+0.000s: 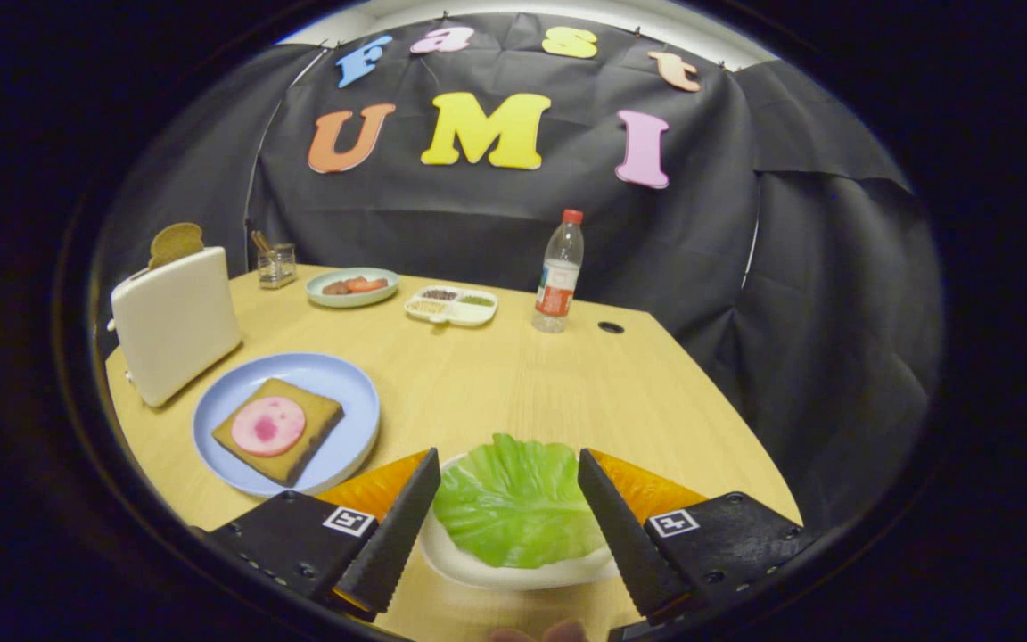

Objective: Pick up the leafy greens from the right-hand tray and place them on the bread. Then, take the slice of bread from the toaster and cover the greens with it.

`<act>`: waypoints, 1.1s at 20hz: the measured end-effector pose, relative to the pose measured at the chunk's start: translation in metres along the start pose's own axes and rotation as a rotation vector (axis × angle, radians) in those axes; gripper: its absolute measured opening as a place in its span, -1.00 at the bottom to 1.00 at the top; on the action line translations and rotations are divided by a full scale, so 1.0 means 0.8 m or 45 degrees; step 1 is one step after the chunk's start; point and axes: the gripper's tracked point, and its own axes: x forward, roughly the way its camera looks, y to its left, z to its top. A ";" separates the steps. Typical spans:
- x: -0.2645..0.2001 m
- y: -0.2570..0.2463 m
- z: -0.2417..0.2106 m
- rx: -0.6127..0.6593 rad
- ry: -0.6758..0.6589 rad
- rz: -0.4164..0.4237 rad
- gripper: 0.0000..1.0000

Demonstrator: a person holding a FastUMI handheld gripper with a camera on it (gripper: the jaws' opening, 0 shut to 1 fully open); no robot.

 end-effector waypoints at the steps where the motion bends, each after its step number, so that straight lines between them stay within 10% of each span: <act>1: 0.008 -0.001 -0.008 -0.004 0.038 0.002 0.91; 13: 0.039 -0.009 -0.043 0.155 0.243 0.089 0.87; 18: 0.038 -0.002 -0.039 0.198 0.220 0.131 -0.78; 22: 0.027 -0.007 -0.027 0.295 0.189 0.112 -0.99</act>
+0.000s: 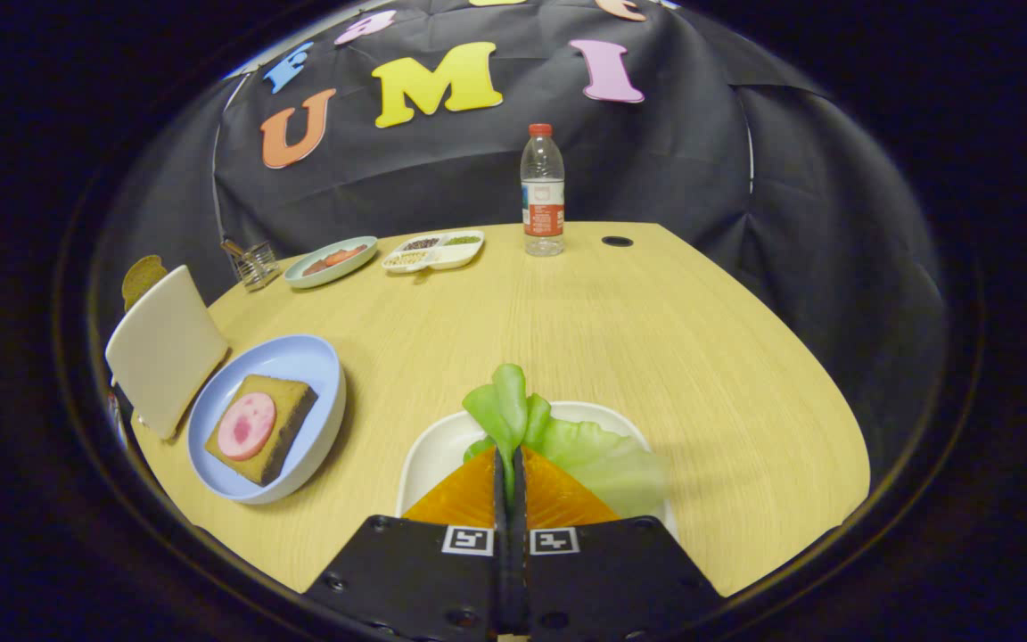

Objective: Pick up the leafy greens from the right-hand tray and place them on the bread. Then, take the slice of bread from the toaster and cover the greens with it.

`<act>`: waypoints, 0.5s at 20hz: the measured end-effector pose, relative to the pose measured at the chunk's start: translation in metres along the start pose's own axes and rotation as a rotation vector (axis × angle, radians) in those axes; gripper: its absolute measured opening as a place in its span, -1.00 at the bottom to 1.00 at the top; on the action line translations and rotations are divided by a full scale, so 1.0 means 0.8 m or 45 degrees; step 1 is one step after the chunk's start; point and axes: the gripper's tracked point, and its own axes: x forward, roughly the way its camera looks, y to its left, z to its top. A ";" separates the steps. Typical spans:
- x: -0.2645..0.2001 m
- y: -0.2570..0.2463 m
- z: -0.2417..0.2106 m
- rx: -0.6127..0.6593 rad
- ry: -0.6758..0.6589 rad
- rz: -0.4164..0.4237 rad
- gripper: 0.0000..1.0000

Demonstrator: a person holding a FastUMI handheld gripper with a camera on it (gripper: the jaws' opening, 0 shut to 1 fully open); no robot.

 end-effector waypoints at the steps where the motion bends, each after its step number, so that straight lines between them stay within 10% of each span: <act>1: -0.006 0.001 0.008 0.016 -0.032 -0.001 -1.00; 10: -0.084 0.055 0.072 0.065 -0.248 0.071 -1.00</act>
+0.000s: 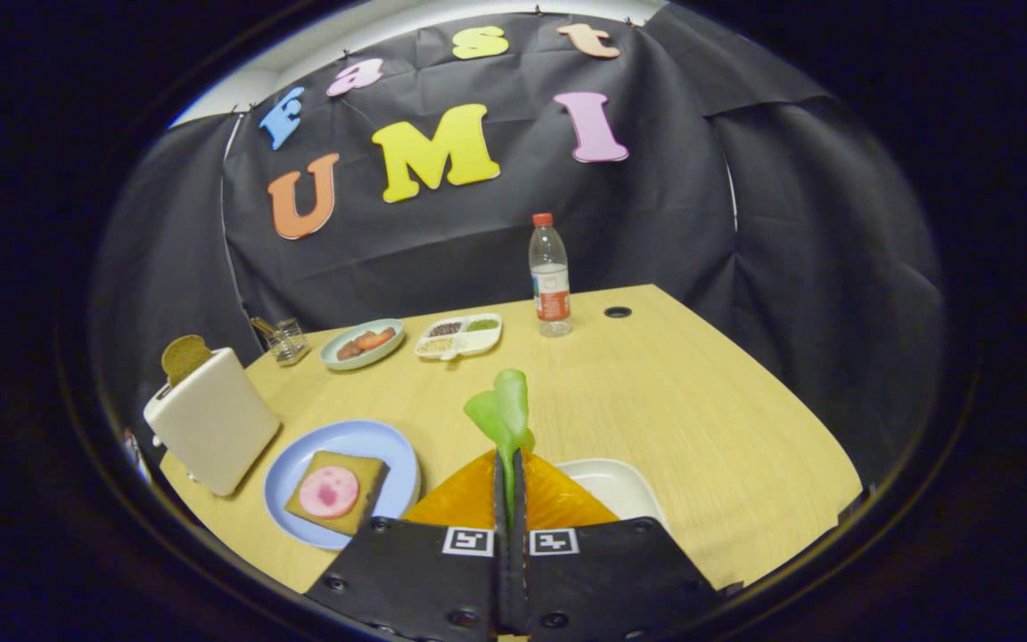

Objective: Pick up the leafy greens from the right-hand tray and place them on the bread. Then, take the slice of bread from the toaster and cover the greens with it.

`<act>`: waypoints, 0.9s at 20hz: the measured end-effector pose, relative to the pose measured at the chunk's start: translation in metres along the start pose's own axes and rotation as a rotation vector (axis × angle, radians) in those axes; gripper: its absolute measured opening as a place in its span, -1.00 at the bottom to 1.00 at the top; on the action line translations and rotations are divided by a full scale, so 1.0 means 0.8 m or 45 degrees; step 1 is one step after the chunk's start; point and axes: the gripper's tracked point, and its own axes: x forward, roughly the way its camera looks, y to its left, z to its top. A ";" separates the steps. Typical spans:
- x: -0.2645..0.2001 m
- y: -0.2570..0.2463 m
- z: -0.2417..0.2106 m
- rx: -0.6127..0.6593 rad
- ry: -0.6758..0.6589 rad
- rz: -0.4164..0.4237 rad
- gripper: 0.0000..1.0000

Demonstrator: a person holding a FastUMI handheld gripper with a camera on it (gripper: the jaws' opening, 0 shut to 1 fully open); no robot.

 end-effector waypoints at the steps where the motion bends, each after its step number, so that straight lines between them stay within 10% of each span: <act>1: -0.004 0.014 0.004 -0.012 -0.013 0.009 -0.99; 18: 0.057 0.213 -0.042 -0.342 -0.016 -0.040 -1.00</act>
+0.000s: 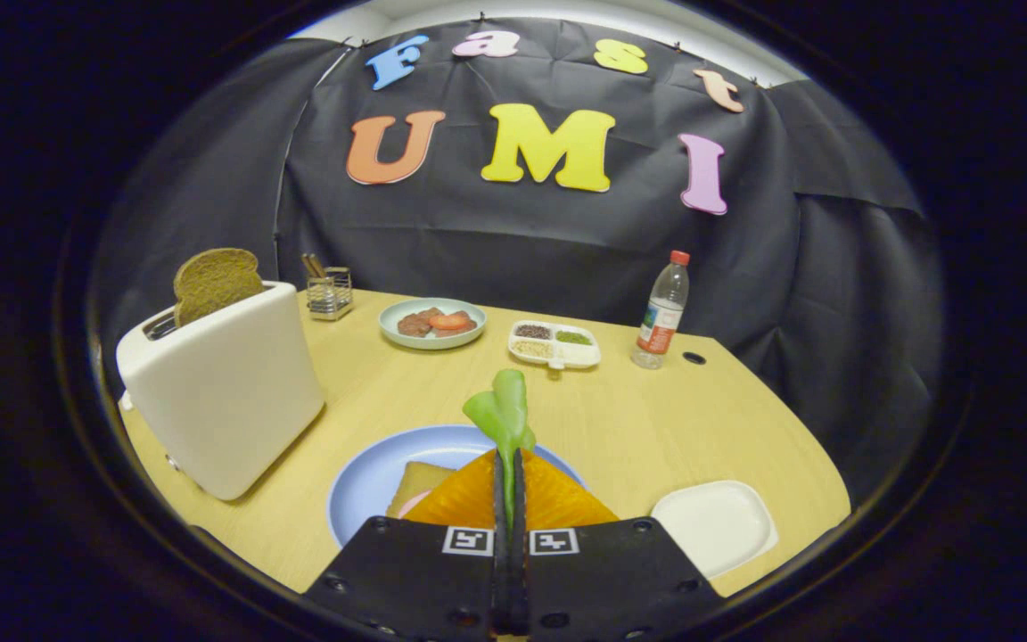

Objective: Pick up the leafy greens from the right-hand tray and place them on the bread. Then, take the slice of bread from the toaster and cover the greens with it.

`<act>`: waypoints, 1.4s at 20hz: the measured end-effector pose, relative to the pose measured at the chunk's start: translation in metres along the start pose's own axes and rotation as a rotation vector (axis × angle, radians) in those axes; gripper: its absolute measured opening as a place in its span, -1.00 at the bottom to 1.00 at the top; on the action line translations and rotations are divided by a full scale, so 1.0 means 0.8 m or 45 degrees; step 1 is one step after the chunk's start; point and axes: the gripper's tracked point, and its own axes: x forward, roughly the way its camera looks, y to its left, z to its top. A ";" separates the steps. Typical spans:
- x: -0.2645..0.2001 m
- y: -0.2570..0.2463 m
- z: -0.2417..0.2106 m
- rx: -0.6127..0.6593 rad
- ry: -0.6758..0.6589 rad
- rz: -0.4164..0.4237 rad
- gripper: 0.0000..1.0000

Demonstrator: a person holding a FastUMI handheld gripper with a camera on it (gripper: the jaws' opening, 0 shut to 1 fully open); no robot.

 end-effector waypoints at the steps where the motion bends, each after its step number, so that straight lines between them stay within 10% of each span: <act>1: 0.000 0.013 -0.001 0.026 0.000 0.027 -0.99; 9: -0.004 0.057 -0.002 0.246 -0.004 0.149 -0.68; 16: -0.013 0.060 0.014 0.266 -0.100 0.101 0.10; 28: -0.130 0.099 0.170 0.133 -0.473 0.097 0.91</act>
